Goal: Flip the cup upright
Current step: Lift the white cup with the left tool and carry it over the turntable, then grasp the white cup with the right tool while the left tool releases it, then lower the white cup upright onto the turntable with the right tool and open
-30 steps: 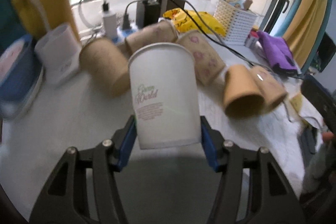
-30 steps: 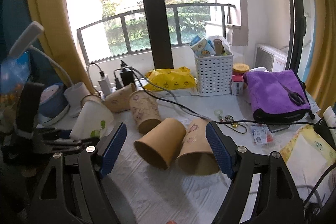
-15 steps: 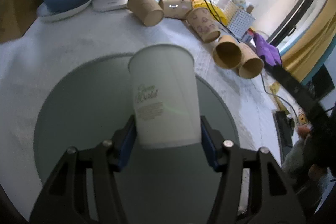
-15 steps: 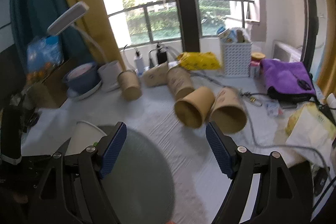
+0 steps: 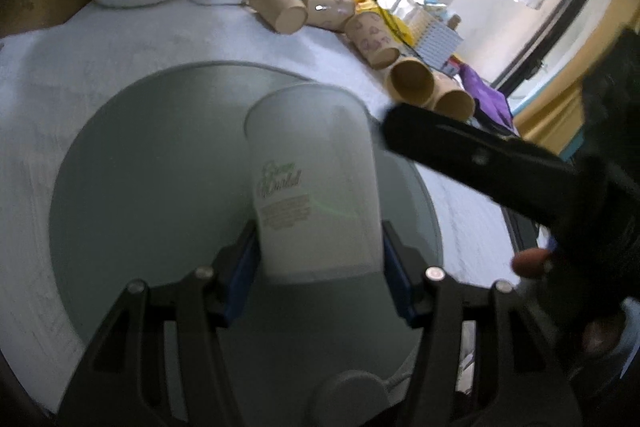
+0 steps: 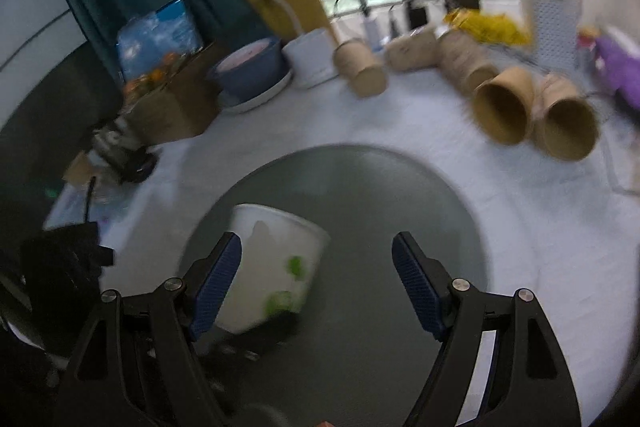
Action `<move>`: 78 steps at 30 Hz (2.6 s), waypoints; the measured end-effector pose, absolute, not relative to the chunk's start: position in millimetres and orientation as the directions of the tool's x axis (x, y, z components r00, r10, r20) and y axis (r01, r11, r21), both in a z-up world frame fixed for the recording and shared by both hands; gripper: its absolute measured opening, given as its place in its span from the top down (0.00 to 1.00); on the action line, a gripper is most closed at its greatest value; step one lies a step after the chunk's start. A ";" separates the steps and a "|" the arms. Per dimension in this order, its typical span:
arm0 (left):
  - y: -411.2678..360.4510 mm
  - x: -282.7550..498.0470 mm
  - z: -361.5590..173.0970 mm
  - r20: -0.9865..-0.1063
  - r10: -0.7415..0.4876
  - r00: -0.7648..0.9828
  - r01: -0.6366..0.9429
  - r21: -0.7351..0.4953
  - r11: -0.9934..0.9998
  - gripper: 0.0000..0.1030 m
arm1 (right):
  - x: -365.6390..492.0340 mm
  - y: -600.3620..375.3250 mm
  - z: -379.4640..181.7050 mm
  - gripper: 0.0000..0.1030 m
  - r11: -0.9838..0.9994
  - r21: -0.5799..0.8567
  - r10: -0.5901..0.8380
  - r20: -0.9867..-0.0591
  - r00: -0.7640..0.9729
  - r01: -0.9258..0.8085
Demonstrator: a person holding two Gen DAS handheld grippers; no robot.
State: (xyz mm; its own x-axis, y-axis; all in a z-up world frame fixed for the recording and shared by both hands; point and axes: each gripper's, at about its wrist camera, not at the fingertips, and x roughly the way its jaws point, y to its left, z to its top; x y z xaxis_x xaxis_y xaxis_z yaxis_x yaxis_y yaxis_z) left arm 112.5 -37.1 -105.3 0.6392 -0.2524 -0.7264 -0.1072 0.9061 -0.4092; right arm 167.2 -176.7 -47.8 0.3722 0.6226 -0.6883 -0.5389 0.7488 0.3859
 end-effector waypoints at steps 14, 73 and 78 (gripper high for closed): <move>-37.0 87.1 -88.2 -0.601 -0.288 0.746 0.104 -0.321 0.941 0.43 | 157.8 -151.6 -44.7 0.22 0.756 0.430 0.620 -0.712 0.330 -0.493; 37.1 68.1 -83.4 -0.618 -0.117 0.778 -0.061 -0.259 0.964 0.17 | 150.5 -133.9 -22.7 0.36 0.826 0.174 0.523 -0.592 0.613 -0.536; 58.5 77.9 -79.7 -0.595 -0.074 0.800 -0.121 -0.281 0.952 0.17 | 141.2 -127.2 -34.4 0.36 0.840 0.052 0.471 -0.564 0.678 -0.541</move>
